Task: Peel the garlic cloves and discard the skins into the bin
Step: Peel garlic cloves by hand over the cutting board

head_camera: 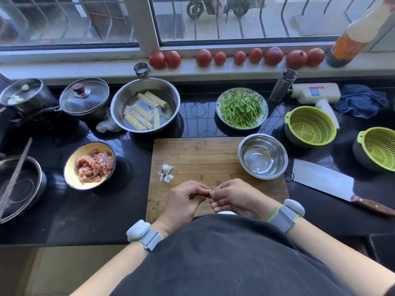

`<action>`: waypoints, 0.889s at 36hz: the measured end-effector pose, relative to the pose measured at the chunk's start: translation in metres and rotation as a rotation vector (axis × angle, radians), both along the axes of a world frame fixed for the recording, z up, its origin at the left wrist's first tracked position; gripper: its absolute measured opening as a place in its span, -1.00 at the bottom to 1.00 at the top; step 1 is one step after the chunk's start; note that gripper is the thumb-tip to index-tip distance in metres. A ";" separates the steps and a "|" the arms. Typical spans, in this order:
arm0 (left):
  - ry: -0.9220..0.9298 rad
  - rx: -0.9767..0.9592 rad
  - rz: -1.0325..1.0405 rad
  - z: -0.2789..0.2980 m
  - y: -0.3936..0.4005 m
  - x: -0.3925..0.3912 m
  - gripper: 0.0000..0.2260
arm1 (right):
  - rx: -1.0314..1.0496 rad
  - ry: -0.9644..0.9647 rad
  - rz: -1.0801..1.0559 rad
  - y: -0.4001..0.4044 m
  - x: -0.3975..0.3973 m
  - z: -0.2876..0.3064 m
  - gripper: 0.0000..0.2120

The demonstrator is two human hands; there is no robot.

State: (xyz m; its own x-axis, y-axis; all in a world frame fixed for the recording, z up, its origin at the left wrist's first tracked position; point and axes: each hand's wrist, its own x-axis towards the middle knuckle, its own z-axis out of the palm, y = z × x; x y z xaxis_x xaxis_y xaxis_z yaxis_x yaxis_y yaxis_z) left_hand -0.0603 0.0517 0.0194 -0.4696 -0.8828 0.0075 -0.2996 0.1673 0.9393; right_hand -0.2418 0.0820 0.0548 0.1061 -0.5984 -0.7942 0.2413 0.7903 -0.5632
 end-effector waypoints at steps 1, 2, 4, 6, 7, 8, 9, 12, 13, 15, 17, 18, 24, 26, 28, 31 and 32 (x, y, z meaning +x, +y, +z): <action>-0.014 -0.044 -0.017 0.000 0.000 0.001 -0.77 | 0.007 0.000 0.012 0.000 0.000 0.000 -0.93; -0.025 -0.079 -0.032 -0.001 0.000 0.001 -0.77 | 0.016 0.002 0.020 0.000 0.001 0.000 -0.94; -0.034 -0.115 -0.047 -0.002 0.000 0.001 -0.78 | 0.032 0.013 0.021 0.000 0.001 0.000 -0.95; -0.044 -0.143 -0.055 -0.004 0.000 0.001 -0.81 | 0.035 0.034 0.013 0.000 0.002 -0.001 -0.96; -0.053 -0.162 -0.057 -0.005 0.000 0.000 -0.82 | 0.033 0.045 0.012 -0.001 0.002 -0.002 -0.96; -0.063 -0.178 -0.061 -0.006 -0.001 0.000 -0.84 | 0.031 0.054 0.009 -0.001 0.003 -0.002 -0.94; -0.070 -0.185 -0.063 -0.006 -0.001 -0.001 -0.84 | 0.030 0.062 0.008 -0.001 0.003 -0.002 -0.92; -0.067 -0.195 -0.062 -0.005 -0.001 -0.002 -0.85 | 0.038 0.075 0.005 0.000 0.004 -0.002 -0.90; -0.062 -0.193 -0.055 -0.004 0.000 -0.002 -0.85 | 0.039 0.072 -0.002 0.000 0.004 -0.003 -0.91; -0.044 -0.146 -0.014 -0.002 0.000 -0.004 -0.84 | 0.030 0.051 -0.027 0.000 0.005 -0.003 -0.93; -0.008 0.025 0.051 0.001 0.002 -0.006 -0.82 | 0.011 0.015 -0.056 -0.001 0.004 -0.003 -0.92; 0.022 0.147 0.073 0.003 0.003 -0.006 -0.81 | 0.005 -0.002 -0.067 -0.002 0.004 -0.002 -0.90; 0.135 0.470 0.124 0.002 0.006 -0.007 -0.82 | 0.021 -0.014 -0.081 -0.003 0.008 -0.005 -0.88; 0.152 0.515 0.129 0.001 0.005 -0.006 -0.84 | 0.022 -0.012 -0.076 -0.003 0.008 -0.005 -0.87; 0.169 0.549 0.137 -0.001 0.005 -0.006 -0.85 | 0.018 -0.018 -0.068 -0.003 0.008 -0.005 -0.88; 0.228 0.620 0.185 -0.003 0.005 -0.007 -0.87 | -0.003 -0.006 -0.036 -0.003 0.008 -0.004 -0.88; 0.272 0.661 0.215 -0.003 0.005 -0.008 -0.88 | -0.008 0.009 -0.023 -0.003 0.008 -0.004 -0.87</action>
